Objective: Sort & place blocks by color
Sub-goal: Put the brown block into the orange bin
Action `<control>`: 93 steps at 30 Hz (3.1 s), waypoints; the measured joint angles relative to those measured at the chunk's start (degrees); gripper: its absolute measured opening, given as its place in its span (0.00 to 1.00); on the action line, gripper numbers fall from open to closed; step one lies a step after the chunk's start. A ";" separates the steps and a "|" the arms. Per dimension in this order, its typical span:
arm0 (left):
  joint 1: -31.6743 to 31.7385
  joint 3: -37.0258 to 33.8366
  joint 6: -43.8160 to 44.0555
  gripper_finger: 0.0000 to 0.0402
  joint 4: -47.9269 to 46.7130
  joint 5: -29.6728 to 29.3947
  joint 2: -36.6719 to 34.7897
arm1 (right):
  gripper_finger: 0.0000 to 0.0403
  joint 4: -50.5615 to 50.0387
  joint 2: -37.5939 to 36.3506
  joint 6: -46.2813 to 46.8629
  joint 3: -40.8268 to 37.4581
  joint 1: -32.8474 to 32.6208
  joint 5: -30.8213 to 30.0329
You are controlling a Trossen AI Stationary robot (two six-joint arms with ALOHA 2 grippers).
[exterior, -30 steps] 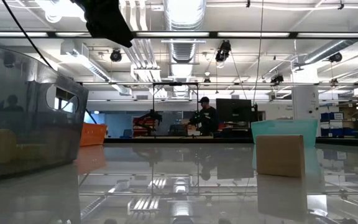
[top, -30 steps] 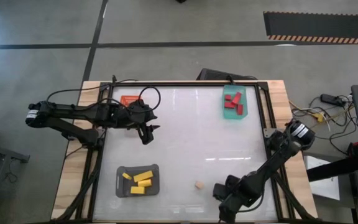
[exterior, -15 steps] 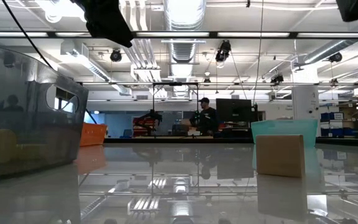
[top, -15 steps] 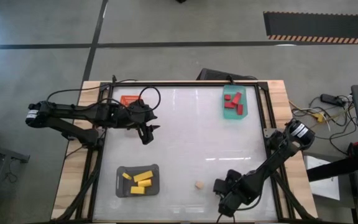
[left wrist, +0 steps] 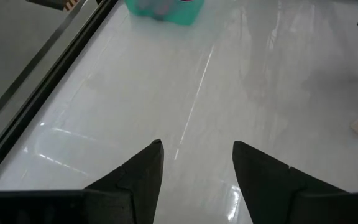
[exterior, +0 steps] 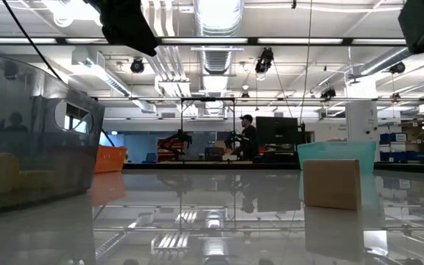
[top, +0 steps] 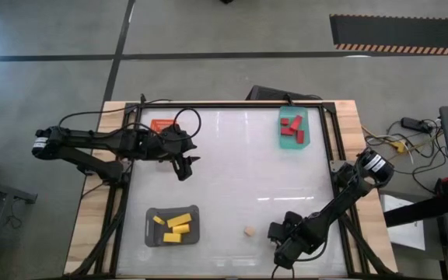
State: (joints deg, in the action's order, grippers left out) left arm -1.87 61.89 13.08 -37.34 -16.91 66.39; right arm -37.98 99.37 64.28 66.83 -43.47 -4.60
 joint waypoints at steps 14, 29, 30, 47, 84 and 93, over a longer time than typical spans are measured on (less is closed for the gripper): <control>0.00 -0.02 0.00 0.44 0.00 -0.01 0.00 | 0.30 5.24 0.00 0.23 -2.06 0.48 0.50; 0.00 0.25 0.02 0.44 1.64 0.38 0.00 | 0.30 -2.77 -7.14 1.27 -1.72 3.67 1.36; 0.00 0.26 0.02 0.44 2.10 0.57 0.00 | 0.30 -3.89 -8.57 0.84 -1.90 4.61 -0.18; 0.00 0.33 0.17 0.44 16.76 8.27 -0.23 | 0.30 6.98 -30.11 -18.28 -7.10 25.17 -14.06; 0.07 -0.04 6.45 0.44 51.81 9.05 7.91 | 0.30 59.73 -32.50 -45.73 -12.42 41.12 0.76; 0.35 -0.04 9.44 0.44 60.09 9.28 11.90 | 0.30 59.28 -32.50 -45.41 -12.51 41.17 2.02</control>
State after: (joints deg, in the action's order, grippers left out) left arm -1.52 61.84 22.52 22.74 -7.63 78.29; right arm 21.30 66.87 18.87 54.33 -2.31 -2.59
